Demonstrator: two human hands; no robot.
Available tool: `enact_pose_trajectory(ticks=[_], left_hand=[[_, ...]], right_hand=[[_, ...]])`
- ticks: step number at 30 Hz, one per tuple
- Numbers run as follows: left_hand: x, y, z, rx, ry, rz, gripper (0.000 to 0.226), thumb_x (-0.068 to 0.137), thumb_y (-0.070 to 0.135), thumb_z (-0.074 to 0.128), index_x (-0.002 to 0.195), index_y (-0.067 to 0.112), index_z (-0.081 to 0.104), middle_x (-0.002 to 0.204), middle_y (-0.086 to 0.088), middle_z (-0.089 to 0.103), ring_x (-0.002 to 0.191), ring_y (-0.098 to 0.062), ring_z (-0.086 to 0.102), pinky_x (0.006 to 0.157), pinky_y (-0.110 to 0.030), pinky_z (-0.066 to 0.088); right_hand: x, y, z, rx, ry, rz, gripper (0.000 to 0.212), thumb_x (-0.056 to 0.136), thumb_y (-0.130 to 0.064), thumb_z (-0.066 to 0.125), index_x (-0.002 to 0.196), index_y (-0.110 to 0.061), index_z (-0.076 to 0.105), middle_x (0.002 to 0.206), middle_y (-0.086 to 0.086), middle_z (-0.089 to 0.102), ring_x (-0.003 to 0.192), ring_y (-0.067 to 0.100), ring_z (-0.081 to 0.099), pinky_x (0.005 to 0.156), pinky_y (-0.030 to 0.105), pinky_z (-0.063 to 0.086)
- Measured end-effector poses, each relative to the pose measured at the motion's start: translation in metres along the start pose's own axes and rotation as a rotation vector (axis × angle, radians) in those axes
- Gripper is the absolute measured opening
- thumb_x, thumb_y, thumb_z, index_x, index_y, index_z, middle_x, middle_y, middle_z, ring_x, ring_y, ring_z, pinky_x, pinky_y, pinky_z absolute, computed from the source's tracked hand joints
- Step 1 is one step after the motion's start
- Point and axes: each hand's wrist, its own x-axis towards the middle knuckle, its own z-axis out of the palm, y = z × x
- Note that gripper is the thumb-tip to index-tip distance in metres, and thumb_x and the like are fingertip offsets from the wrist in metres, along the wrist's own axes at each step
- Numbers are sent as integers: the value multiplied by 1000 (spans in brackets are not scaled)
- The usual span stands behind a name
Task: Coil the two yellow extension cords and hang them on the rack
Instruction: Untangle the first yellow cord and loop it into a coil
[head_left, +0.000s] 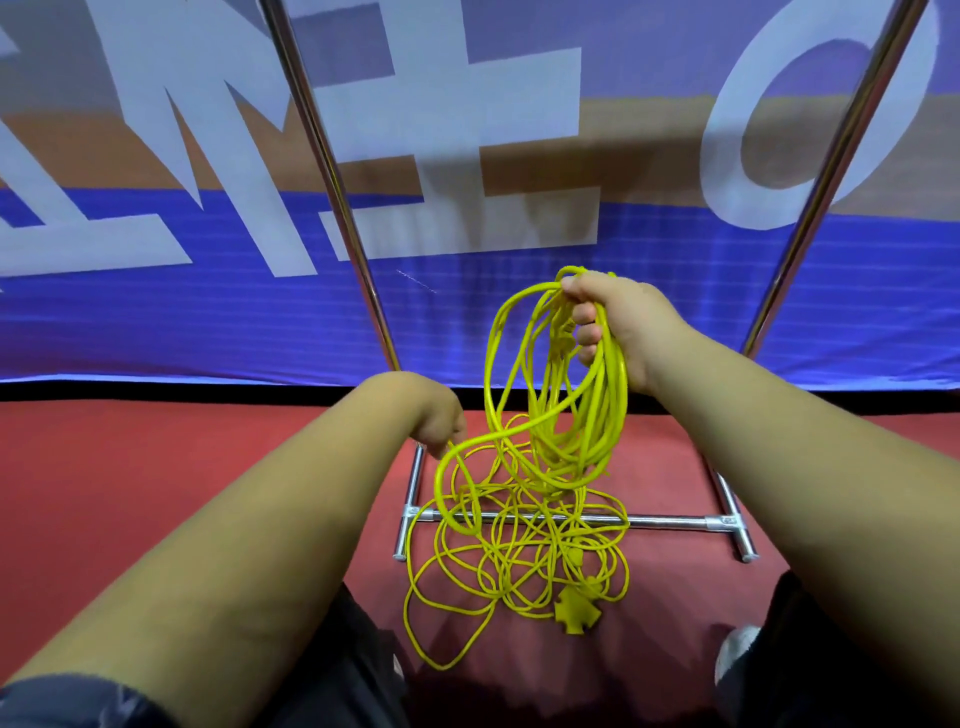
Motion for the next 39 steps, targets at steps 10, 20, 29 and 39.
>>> enact_pose_trajectory(ticks=[10,20,29,39], left_hand=[[-7,-19,-7,-691,341,-258,24,98,4,45,86,1,65,67,-13,65,46,-21,52,49,-27,43],[-40,-17,-28,-2095,55,134,18,104,9,38,102,2,55,79,-13,67,70,-17,61,57,-29,59],[-43,27,-26,-1833,118,205,16,100,28,67,91,14,68,77,4,65,67,-5,63,63,-21,60],[-48,33,-17,-1075,417,395,27,95,25,75,100,-1,75,82,-3,76,65,-12,63,54,-22,53]], right_hand=[[-3,-11,-13,-92,-128,67,25,101,-37,66,84,-18,68,55,-8,39,41,8,33,40,21,31],[2,14,-9,-216,-38,40,22,88,-18,64,67,-16,58,63,1,50,50,16,43,47,27,41],[-1,30,10,-122,-51,111,24,90,-40,79,83,-22,65,61,-5,44,48,12,40,48,26,37],[-11,35,11,-478,-152,175,41,89,-55,79,72,-20,65,61,-1,53,50,11,47,49,25,44]])
